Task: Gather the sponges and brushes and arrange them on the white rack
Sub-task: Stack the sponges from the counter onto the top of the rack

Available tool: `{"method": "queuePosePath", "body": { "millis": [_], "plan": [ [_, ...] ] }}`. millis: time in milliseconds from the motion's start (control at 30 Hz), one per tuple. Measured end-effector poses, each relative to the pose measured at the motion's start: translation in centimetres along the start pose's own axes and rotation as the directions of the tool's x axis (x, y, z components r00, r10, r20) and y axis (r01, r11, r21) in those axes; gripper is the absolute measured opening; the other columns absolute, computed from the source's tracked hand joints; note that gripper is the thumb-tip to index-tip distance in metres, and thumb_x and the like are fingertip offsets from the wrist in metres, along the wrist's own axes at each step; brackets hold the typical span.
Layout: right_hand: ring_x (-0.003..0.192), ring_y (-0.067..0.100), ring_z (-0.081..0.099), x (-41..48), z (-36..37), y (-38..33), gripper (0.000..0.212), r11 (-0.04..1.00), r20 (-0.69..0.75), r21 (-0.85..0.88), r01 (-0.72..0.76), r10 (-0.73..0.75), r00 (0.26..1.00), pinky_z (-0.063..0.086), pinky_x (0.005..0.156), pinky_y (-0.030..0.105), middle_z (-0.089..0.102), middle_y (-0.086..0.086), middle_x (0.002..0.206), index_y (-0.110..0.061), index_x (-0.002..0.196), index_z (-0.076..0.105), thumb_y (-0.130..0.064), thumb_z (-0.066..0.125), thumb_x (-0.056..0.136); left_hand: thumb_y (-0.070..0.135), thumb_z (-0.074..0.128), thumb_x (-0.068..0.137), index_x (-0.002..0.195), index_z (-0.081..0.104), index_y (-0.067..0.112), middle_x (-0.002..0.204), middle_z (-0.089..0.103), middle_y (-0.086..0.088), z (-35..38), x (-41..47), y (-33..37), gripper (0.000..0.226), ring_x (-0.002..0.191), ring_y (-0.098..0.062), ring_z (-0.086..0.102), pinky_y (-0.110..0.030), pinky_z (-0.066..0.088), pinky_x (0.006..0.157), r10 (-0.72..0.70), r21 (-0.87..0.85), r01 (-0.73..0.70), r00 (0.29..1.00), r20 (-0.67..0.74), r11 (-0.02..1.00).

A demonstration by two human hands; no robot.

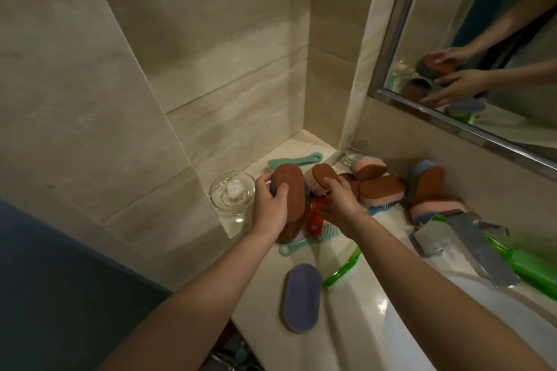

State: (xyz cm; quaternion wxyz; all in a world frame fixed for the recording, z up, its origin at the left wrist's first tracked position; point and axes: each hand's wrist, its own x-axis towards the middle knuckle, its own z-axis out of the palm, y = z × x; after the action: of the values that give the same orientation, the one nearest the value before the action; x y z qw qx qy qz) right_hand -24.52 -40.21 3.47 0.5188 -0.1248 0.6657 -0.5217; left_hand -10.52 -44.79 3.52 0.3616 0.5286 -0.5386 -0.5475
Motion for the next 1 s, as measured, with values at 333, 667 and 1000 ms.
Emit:
{"method": "queuePosePath", "body": {
  "millis": [333,667,1000],
  "plan": [
    [0.092,0.024,0.055,2.9,1.4,-0.1,0.055,0.924,0.063,0.319,-0.212,0.203,0.977,0.046,0.076,0.036,0.058,0.012,0.109,-0.024,0.146,0.036,-0.048,0.045,0.097,0.027,0.054,0.094,0.116,0.041,0.031,0.112,0.06,0.003,0.3,1.5,-0.6,0.026,0.101,-0.016,0.061,-0.024,0.049,0.072,-0.062,0.023,0.062,0.998,-0.003,0.998],
    [0.042,0.01,0.034,3.0,1.9,-0.7,0.032,0.913,-0.14,0.392,-0.116,0.184,0.973,0.034,0.044,0.025,0.041,0.001,0.05,-0.022,0.125,0.057,-0.01,0.049,0.096,0.03,0.052,0.096,0.134,0.041,0.021,0.121,0.059,-0.003,0.3,1.3,-0.3,0.04,0.105,-0.019,0.059,-0.025,0.05,0.073,-0.113,0.062,0.112,0.993,0.018,0.992],
    [0.074,0.023,0.044,-2.6,-1.5,-0.3,0.018,0.948,-0.333,0.256,0.187,-0.095,0.938,0.041,0.07,0.037,0.045,0.007,0.077,-0.014,0.08,0.047,0.0,0.036,0.086,0.033,0.045,0.099,0.128,0.039,0.02,0.109,0.052,0.002,1.5,-1.1,2.0,0.032,0.089,-0.011,0.051,-0.017,0.036,0.059,-0.125,-0.028,0.125,0.992,0.008,0.992]
  ]
}}
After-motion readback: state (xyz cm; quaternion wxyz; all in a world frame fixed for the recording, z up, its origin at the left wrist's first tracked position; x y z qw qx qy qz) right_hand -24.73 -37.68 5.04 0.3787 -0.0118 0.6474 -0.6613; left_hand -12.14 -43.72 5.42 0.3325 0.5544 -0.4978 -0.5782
